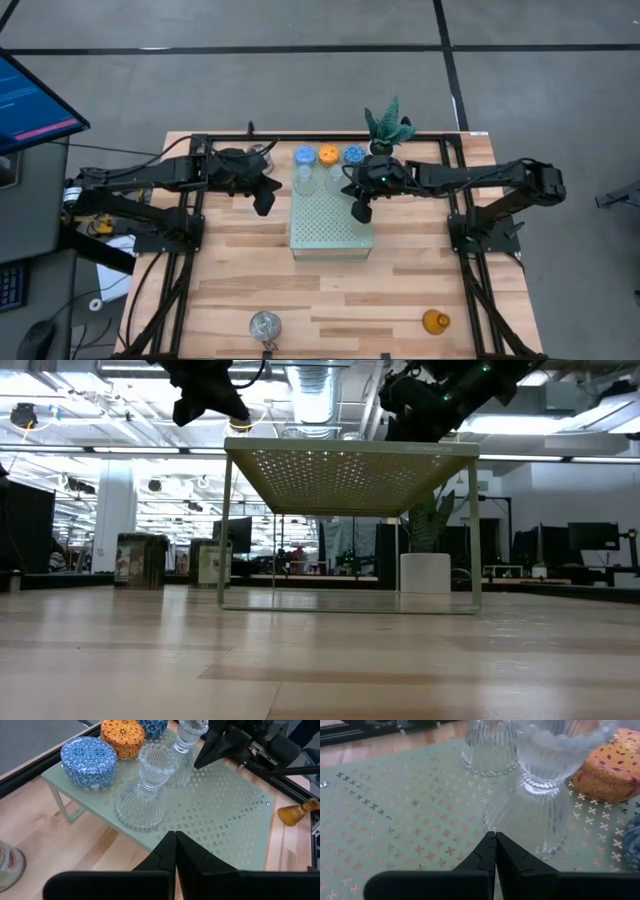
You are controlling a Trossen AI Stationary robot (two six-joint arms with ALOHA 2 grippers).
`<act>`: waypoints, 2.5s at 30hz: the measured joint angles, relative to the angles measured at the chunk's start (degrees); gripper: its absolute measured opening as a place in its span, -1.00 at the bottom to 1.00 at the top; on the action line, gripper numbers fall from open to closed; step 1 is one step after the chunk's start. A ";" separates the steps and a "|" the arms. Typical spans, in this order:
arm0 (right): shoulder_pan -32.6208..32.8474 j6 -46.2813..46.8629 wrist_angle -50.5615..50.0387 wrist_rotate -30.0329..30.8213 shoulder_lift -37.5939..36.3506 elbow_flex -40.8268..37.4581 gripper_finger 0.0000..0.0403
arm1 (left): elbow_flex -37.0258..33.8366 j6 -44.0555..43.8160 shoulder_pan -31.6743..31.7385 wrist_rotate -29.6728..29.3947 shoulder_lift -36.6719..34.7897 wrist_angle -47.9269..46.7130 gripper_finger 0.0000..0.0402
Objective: Stock candles and holders on shelf
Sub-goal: Put the transparent candle holder on the shelf aligned with the other transparent candle holder, then put the yellow candle holder on the shelf aligned with the other candle holders
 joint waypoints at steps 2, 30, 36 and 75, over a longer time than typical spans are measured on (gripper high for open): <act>0.00 -0.02 -3.12 -0.51 -1.15 0.87 -1.00 | 0.00 0.00 0.00 0.00 0.00 0.04 -0.98; -5.57 -3.61 0.84 -0.96 -1.79 1.41 -1.00 | 0.00 0.26 -0.02 0.00 0.02 0.24 -0.98; -5.53 -3.91 1.15 -1.16 -1.79 1.41 -1.00 | 0.00 0.37 -0.01 0.00 0.02 0.24 -0.97; 6.02 15.24 -54.38 -3.24 -12.18 18.81 -1.00 | 0.00 -0.02 0.00 0.00 -2.97 0.18 -0.96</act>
